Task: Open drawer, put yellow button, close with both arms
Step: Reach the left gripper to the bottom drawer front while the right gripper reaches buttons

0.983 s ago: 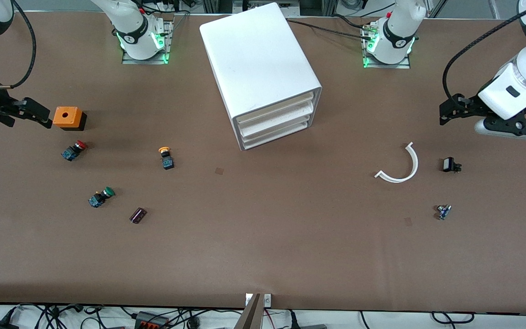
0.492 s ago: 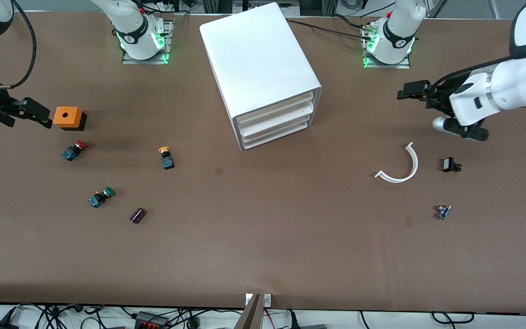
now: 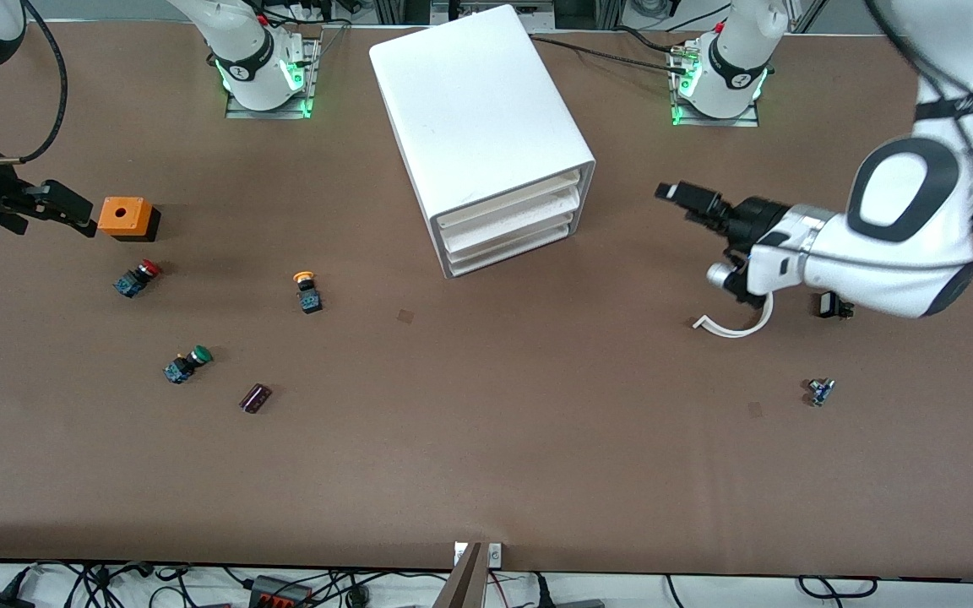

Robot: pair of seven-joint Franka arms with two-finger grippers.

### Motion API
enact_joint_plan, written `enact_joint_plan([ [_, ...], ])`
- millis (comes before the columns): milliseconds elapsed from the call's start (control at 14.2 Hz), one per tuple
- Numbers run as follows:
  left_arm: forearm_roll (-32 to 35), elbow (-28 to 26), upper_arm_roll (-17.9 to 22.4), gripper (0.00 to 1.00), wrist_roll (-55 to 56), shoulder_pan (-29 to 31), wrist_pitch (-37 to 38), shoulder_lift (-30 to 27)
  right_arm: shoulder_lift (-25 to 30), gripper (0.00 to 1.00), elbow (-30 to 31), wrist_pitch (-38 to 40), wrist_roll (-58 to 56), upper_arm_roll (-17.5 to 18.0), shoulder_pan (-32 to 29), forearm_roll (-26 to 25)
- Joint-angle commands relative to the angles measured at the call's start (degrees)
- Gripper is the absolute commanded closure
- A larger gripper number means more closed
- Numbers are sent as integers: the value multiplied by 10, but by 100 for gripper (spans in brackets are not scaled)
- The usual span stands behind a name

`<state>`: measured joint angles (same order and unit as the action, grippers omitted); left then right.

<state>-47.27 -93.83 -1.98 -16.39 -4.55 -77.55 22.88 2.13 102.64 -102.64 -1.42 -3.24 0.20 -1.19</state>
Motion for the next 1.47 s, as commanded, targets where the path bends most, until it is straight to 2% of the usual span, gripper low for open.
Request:
enact_joint_plan([
  [0,-99,-72,-20,0,-118,1,-70,9,10,0,9,-3,-4,1,1,0],
  [140,-188,-143,-41,0,-225,1,-108,5,10,0,9,-2,-4,1,1,1],
  [351,-207,-171,-55,0,-277,0,-129,5,10,0,8,-2,-4,1,1,1],
  [492,-211,-188,-71,10,-291,-3,-131,5,9,0,8,-3,-4,2,1,1],
  [632,-213,-202,-87,28,-292,-4,-147,5,9,0,8,-2,-4,2,1,1],
  [843,-213,-218,-123,35,-293,-3,-200,6,2,0,6,-4,-4,3,2,2],
  [983,-213,-224,-130,50,-293,-3,-204,6,-9,0,2,-11,-3,5,8,4],
  [1264,-213,-235,-138,62,-311,-2,-199,5,-83,0,-25,-18,-4,6,46,6],
  [1405,-213,-247,-138,64,-341,-2,-199,7,-120,0,-37,-19,-4,6,75,6],
])
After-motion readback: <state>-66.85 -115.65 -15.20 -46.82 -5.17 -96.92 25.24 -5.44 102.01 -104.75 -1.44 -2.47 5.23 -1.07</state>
